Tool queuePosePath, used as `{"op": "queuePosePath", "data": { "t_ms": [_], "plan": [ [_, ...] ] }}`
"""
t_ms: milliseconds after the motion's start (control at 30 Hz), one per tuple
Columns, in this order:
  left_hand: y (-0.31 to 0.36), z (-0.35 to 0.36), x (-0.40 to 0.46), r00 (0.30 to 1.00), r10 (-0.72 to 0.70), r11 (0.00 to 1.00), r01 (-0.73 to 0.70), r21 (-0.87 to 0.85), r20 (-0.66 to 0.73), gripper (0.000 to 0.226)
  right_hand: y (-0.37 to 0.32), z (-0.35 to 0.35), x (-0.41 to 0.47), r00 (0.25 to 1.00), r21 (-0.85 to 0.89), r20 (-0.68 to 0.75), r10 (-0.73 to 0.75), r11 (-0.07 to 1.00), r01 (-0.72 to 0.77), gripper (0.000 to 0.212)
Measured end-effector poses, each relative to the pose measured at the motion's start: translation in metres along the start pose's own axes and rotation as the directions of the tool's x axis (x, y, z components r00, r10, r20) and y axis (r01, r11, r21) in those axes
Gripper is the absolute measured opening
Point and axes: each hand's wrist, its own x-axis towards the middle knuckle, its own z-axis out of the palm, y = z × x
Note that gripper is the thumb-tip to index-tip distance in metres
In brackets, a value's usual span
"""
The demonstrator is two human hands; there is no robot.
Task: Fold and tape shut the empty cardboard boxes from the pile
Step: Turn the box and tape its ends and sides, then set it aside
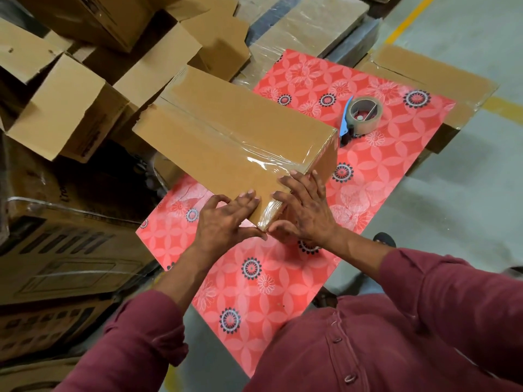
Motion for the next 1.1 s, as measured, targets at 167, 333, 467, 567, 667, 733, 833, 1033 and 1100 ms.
{"op": "queuePosePath", "data": {
  "t_ms": [167, 333, 467, 567, 667, 733, 833, 1033, 1100],
  "plan": [
    [-0.01, 0.001, -0.003, 0.998, 0.052, 0.997, -0.051, -0.05, 0.029, 0.06, 0.01, -0.002, -0.001, 0.997, 0.017, 0.046, -0.055, 0.998, 0.054, 0.079],
    [-0.004, 0.002, -0.003, 0.999, 0.006, 0.998, -0.009, -0.065, -0.047, 0.091, 0.007, -0.01, 0.005, 0.999, 0.014, 0.025, -0.031, 0.999, 0.03, 0.087],
    [-0.002, 0.006, -0.006, 0.998, -0.015, 0.998, 0.011, -0.056, -0.058, 0.083, -0.003, -0.005, 0.006, 0.999, 0.024, -0.013, 0.036, 0.999, -0.036, 0.071],
    [-0.002, 0.006, -0.005, 1.0, -0.008, 0.997, 0.006, -0.077, -0.03, 0.075, 0.0, -0.003, 0.004, 1.0, 0.027, -0.017, 0.012, 1.0, -0.012, 0.056],
    [-0.004, 0.0, -0.006, 1.0, -0.001, 0.992, 0.005, -0.125, 0.031, 0.063, 0.009, -0.003, 0.0, 0.998, -0.004, 0.024, -0.055, 0.998, 0.055, 0.046],
    [-0.007, -0.002, -0.009, 0.997, 0.009, 0.986, 0.003, -0.169, 0.072, 0.055, 0.02, -0.008, 0.0, 0.992, -0.029, 0.071, -0.109, 0.993, 0.111, 0.058],
    [-0.01, 0.0, -0.012, 0.996, 0.008, 0.985, 0.008, -0.172, 0.091, 0.063, 0.027, -0.016, 0.005, 0.982, -0.05, 0.113, -0.149, 0.987, 0.155, 0.07],
    [0.019, 0.015, -0.019, 0.982, -0.18, 0.969, 0.166, -0.184, -0.061, 0.086, 0.005, -0.01, 0.002, 0.996, -0.086, 0.091, -0.024, 0.996, 0.032, 0.093],
    [0.026, 0.021, -0.021, 0.967, -0.24, 0.945, 0.213, -0.248, -0.082, 0.077, 0.0, -0.007, 0.0, 0.997, -0.087, 0.078, 0.015, 0.996, -0.008, 0.082]
  ]
}}
